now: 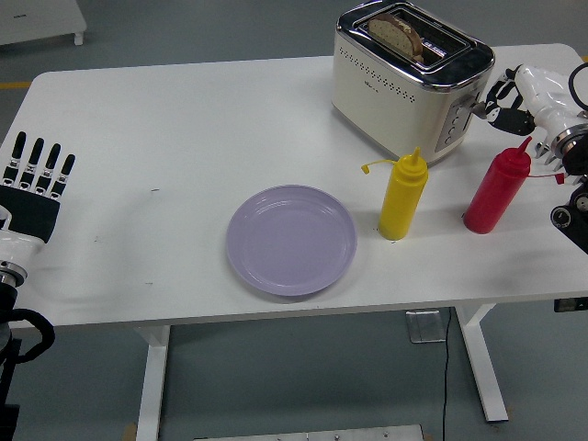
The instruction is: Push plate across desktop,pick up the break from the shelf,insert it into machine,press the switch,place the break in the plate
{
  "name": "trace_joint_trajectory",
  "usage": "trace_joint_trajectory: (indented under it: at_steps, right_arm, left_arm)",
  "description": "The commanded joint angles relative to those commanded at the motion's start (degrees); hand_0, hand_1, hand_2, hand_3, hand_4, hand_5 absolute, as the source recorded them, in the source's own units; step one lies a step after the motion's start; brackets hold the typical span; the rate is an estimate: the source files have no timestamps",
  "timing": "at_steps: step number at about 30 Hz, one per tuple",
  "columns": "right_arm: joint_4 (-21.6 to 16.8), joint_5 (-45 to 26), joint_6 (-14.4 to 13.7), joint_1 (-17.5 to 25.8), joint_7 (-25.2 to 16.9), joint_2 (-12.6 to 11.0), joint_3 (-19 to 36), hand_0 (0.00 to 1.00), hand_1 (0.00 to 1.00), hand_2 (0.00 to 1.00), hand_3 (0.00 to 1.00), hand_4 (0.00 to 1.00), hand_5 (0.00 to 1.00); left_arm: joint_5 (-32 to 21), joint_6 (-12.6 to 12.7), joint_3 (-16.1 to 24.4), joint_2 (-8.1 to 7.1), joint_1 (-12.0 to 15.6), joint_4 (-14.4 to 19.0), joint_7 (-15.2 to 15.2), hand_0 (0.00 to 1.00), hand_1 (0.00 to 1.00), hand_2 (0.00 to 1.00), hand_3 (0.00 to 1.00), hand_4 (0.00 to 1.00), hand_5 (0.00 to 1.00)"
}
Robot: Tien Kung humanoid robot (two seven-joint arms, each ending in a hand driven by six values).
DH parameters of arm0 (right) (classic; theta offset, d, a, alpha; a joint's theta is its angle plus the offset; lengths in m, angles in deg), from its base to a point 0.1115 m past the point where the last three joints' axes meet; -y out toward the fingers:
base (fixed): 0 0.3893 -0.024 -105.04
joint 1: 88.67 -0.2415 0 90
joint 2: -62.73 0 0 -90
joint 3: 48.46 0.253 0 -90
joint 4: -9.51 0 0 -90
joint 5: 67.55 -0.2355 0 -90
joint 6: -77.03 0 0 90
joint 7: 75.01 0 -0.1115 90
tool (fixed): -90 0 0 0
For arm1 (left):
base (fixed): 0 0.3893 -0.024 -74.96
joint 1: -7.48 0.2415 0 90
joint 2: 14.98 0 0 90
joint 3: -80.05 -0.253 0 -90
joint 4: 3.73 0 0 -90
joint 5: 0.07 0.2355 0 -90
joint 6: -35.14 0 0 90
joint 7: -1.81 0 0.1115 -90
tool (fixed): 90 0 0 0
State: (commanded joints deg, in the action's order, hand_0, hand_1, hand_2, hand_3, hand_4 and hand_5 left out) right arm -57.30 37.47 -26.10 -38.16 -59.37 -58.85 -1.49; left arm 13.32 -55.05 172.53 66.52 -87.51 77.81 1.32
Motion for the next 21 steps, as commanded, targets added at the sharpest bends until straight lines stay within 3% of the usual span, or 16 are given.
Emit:
trace_joint_trajectory:
  at_steps: [20, 21]
  right_arm:
    - [-3.6, 1.5, -2.4, 0.1, 0.6, -1.9, 8.1, 0.410, 0.488, 0.609, 0.590, 0.401, 0.391]
    - [-3.9, 1.1, -2.9, 0.1, 0.5, -1.9, 8.5, 0.600, 0.645, 0.718, 0.739, 0.451, 0.382]
  left_arm:
    - [0.0, 0.0, -0.1, -0.01, 0.1, 0.0, 0.0, 0.817, 0.873, 0.953, 0.837, 0.606, 0.998]
    - [0.0, 0.0, -0.1, -0.01, 0.1, 0.0, 0.0, 0.816, 0.872, 0.952, 0.837, 0.604, 0.998]
